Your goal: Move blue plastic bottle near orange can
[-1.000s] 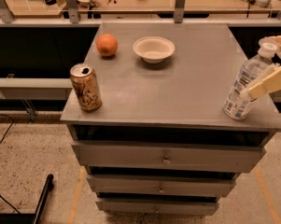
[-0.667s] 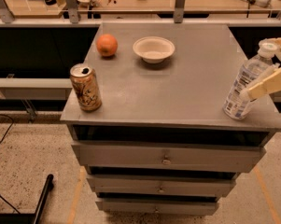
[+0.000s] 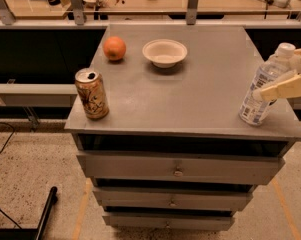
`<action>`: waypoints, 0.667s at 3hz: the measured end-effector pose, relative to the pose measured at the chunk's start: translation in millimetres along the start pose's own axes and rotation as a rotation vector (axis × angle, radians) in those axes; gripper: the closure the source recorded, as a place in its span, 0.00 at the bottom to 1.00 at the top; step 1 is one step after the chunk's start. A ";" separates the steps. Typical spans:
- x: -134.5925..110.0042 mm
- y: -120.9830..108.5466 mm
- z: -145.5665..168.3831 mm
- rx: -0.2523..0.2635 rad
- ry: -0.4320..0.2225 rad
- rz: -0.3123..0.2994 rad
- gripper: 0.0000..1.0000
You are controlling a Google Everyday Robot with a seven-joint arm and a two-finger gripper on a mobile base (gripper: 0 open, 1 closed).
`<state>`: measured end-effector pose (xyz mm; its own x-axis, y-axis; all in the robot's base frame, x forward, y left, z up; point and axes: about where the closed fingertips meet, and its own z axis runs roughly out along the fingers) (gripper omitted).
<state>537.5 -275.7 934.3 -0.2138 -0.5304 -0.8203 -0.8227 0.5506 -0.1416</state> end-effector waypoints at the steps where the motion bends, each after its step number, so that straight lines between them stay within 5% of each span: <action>1: 1.7 -1.0 0.1 0.001 -0.008 0.011 0.53; 2: -0.4 -0.3 1.5 -0.010 -0.011 0.005 0.76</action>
Offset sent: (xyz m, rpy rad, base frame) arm 0.0004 -0.0010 0.0018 0.0132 -0.0003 0.0151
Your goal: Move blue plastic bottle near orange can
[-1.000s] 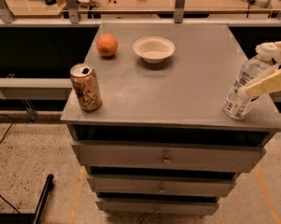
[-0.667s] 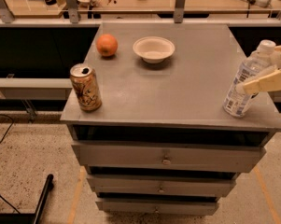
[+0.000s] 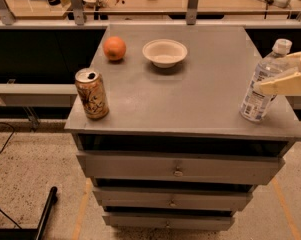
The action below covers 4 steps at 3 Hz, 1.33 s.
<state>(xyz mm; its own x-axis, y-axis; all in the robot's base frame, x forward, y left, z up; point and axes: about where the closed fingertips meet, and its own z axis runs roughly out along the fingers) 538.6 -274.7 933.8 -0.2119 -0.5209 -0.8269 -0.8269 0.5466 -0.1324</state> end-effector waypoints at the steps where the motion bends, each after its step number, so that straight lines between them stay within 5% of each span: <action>1: -7.0 0.5 0.0 -0.011 -0.010 -0.014 0.98; 4: -132.6 9.0 61.6 -0.134 -0.172 -0.201 1.00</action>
Offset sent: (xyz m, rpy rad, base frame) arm 0.0253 0.0435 0.0618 0.0612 -0.1411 0.1283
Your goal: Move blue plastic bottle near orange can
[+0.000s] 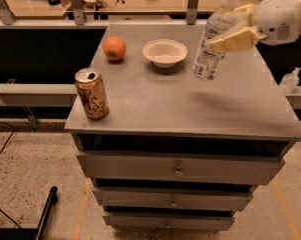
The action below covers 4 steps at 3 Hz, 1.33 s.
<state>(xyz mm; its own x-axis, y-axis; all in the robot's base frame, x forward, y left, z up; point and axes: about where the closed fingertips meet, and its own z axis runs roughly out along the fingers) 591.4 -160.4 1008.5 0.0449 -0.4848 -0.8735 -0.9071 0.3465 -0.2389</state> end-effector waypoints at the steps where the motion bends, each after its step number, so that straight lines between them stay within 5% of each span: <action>1: -31.9 -5.6 44.7 -0.046 -0.046 -0.029 1.00; 2: -54.1 -5.4 95.2 -0.098 -0.066 -0.035 1.00; 3: -54.1 -5.4 95.3 -0.098 -0.066 -0.035 1.00; 4: -49.9 23.5 123.8 -0.179 -0.072 -0.045 1.00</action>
Offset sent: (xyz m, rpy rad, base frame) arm 0.0661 0.1432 0.0062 0.0549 0.0117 0.1480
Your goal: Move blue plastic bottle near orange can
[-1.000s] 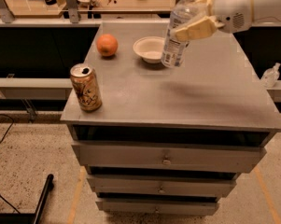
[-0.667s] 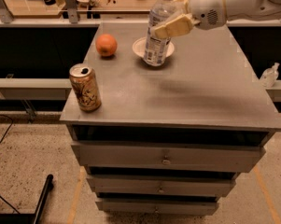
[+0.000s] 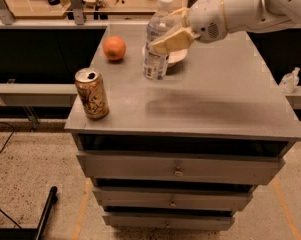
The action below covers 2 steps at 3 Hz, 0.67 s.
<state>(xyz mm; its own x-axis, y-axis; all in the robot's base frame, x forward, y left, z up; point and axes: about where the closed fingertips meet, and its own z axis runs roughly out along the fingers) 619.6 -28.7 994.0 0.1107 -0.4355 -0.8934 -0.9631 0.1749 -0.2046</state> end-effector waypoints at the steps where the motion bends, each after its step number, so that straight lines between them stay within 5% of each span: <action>1: 7.5 41.8 41.2 -0.108 0.020 -0.017 1.00; 2: 10.8 74.3 72.7 -0.203 0.040 -0.029 1.00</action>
Offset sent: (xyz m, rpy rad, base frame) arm -0.0804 0.1065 -0.0811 -0.1091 0.1124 0.2836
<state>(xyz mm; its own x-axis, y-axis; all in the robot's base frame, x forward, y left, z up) 567.1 43.8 940.0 0.1333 -0.4731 -0.8709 -0.9897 -0.0178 -0.1418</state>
